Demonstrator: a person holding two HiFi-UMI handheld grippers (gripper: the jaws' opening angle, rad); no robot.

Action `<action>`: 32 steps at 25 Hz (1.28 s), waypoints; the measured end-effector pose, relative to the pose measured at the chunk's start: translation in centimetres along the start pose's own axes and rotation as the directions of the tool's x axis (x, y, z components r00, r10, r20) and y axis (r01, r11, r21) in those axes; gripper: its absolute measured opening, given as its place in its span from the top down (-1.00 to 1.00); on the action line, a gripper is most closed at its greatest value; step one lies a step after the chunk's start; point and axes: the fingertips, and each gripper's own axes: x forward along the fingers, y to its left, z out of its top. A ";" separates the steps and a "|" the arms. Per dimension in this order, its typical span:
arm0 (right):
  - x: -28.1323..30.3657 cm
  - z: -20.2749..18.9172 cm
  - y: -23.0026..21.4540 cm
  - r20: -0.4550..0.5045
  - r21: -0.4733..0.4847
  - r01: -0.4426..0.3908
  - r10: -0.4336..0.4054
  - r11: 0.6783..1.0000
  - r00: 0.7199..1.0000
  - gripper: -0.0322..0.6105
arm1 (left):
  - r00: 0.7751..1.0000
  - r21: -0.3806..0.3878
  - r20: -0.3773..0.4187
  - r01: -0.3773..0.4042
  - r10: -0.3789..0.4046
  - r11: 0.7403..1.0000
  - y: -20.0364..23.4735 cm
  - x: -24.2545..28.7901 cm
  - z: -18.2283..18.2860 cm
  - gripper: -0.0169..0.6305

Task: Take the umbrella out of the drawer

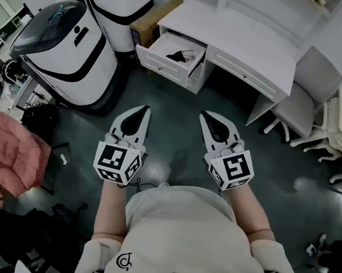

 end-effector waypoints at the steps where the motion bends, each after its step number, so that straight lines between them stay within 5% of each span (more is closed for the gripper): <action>1: 0.1 -0.2 0.0 -0.003 0.005 -0.001 0.001 1.000 1.000 0.89 | 1.000 -0.001 0.002 -0.001 0.001 1.000 0.1 0.0 0.0 0.91; 13: 1.5 -0.5 2.4 0.000 0.004 -0.050 0.050 0.999 0.999 0.89 | 0.999 -0.004 -0.019 0.026 -0.026 1.000 1.3 -0.3 -1.2 0.91; 23: 4.7 -3.2 4.6 -0.056 0.081 0.047 -0.043 0.996 0.998 0.89 | 0.998 -0.026 -0.050 0.026 -0.028 0.999 6.2 -3.1 -4.4 0.91; 32: 10.1 -5.2 6.0 -0.098 0.035 -0.055 0.058 0.998 0.993 0.89 | 0.996 -0.078 -0.086 -0.038 0.031 0.996 10.5 -2.3 -7.0 0.91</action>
